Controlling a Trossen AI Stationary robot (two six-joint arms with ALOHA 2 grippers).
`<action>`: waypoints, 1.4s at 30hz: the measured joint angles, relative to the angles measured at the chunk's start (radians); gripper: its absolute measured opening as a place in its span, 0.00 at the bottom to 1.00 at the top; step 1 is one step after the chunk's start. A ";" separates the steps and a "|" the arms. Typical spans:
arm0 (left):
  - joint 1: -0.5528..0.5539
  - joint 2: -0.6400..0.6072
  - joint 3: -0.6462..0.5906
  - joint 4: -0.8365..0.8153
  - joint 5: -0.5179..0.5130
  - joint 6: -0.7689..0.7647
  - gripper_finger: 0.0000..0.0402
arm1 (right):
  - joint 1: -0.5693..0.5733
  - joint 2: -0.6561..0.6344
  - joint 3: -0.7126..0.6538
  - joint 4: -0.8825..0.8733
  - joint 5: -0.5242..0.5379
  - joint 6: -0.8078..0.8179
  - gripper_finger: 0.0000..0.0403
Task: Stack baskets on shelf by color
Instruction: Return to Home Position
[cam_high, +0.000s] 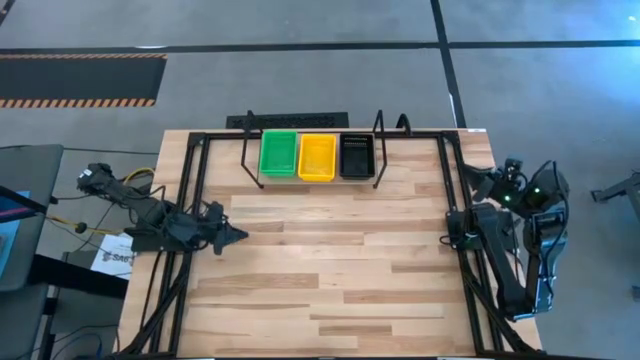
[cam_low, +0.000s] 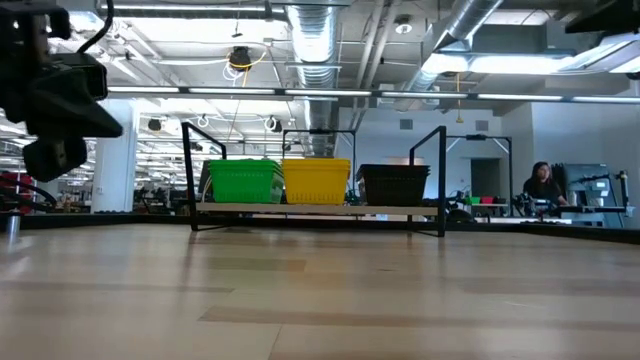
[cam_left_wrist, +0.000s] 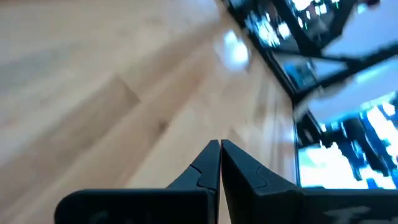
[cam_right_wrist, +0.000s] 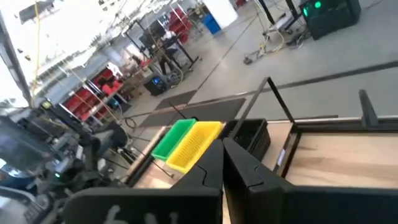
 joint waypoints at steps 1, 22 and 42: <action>0.000 0.000 0.000 -0.001 0.017 0.015 0.00 | 0.000 0.000 0.000 -0.008 0.000 -0.012 0.05; 0.002 0.000 0.001 0.151 -0.126 0.461 0.00 | 0.050 0.000 -0.555 1.083 -0.107 0.241 0.06; 0.002 -0.001 -0.069 0.292 -0.157 0.588 0.00 | 1.251 0.277 -0.765 1.204 0.864 -0.114 0.06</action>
